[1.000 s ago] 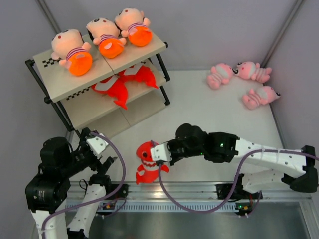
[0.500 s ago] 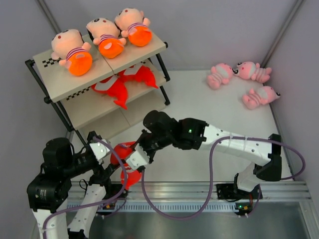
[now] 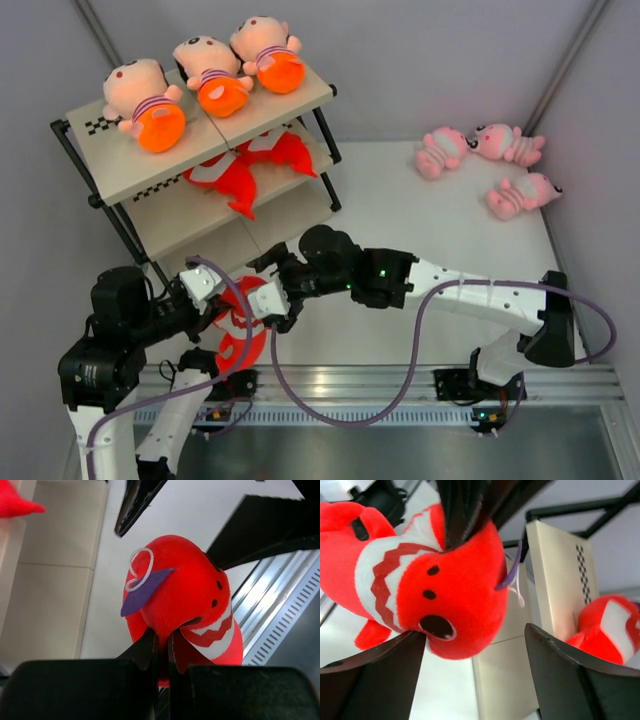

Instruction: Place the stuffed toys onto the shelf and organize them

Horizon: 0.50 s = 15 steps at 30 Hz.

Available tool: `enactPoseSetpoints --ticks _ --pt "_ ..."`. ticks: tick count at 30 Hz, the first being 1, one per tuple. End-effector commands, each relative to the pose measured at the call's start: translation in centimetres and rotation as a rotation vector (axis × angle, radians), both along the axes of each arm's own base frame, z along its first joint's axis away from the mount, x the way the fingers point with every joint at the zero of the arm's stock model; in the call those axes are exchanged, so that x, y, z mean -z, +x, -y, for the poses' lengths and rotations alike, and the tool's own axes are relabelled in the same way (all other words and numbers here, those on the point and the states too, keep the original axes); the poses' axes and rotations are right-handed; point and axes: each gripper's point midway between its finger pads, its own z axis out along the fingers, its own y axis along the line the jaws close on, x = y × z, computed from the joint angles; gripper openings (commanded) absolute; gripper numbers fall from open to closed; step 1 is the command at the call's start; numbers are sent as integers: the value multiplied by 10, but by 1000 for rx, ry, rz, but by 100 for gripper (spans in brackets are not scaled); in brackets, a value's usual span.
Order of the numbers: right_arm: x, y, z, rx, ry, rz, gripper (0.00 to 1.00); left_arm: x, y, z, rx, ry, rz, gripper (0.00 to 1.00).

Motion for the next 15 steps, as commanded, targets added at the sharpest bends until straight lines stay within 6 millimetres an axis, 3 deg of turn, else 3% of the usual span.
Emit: enactPoseSetpoints --ticks 1,2,4,5,6,7,8,9,10,11,12,13,15 --pt "-70 16 0 208 402 -287 88 -32 36 -9 -169 -71 89 0" --pt "-73 30 7 305 467 -468 99 -42 36 -11 -190 -82 123 0" --pt "-53 39 21 413 474 -651 99 -56 38 -14 -231 -115 151 0" --pt "-43 45 26 498 493 -828 99 -60 42 -19 -272 -112 159 0" --pt "-40 45 29 522 522 -910 99 -65 42 -22 -292 -114 171 0" --pt "-20 40 33 546 506 -987 99 -67 43 -24 -304 -114 175 0" --pt "-14 32 33 548 508 -1122 100 -68 43 -25 -313 -111 181 0" --pt "-24 28 32 497 574 -1185 99 -68 44 -27 -327 -110 183 0" --pt "-3 23 35 505 557 -1243 99 -68 44 -27 -326 -111 183 0" --pt "1 19 35 502 569 -1334 99 -67 44 -27 -327 -113 181 0" --pt "-8 18 35 459 628 -1374 98 -66 43 -26 -323 -115 181 0" --pt "8 17 34 481 614 -1451 97 -66 43 -27 -325 -115 182 0" --pt "8 10 28 427 603 -1510 96 -67 43 -30 -347 -113 192 0"
